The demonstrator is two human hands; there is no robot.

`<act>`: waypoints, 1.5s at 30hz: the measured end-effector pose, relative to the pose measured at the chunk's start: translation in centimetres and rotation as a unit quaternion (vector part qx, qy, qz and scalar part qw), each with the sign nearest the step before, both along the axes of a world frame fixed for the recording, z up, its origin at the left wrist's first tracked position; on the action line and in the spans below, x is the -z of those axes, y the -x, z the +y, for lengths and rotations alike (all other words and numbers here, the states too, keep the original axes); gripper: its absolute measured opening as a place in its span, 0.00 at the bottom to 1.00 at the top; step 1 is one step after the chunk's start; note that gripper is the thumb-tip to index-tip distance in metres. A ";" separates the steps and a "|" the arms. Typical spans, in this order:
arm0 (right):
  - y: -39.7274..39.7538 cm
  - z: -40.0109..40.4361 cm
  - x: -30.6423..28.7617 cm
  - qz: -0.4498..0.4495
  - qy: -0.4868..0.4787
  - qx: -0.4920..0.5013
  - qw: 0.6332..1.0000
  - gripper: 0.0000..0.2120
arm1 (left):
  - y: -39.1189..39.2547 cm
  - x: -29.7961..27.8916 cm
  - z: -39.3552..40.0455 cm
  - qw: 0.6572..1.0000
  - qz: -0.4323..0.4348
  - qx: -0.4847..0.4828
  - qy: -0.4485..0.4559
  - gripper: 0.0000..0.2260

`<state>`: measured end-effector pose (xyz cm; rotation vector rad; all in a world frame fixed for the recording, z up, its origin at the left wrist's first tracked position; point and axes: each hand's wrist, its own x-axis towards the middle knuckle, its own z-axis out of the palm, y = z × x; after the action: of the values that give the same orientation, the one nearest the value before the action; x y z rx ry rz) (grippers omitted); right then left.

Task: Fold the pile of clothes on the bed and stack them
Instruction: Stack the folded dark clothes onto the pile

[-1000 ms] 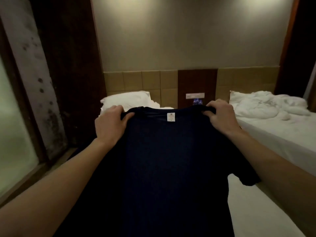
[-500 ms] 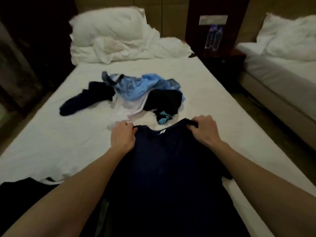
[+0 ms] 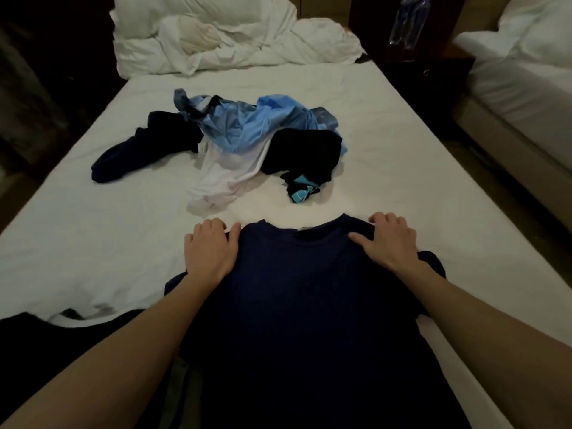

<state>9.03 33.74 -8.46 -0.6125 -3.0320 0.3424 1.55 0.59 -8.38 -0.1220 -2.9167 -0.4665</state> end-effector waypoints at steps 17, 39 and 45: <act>-8.3 -0.8 -7.2 0.173 0.344 0.098 0.918 0.15 | -7.7 -7.1 -7.3 0.967 -0.246 -0.064 -0.009 0.15; -12.6 -7.3 -0.7 0.046 0.141 -0.246 0.958 0.26 | -10.0 -11.0 7.5 0.875 -0.253 0.056 -0.409 0.22; -18.6 -5.5 0.0 -0.040 0.121 -0.173 0.977 0.29 | -14.4 -8.7 2.9 0.944 -0.075 0.006 -0.322 0.09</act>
<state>27.61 28.29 -8.45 -0.0976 -3.1935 0.7240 16.00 3.49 0.32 -0.0089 -2.7301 -1.4484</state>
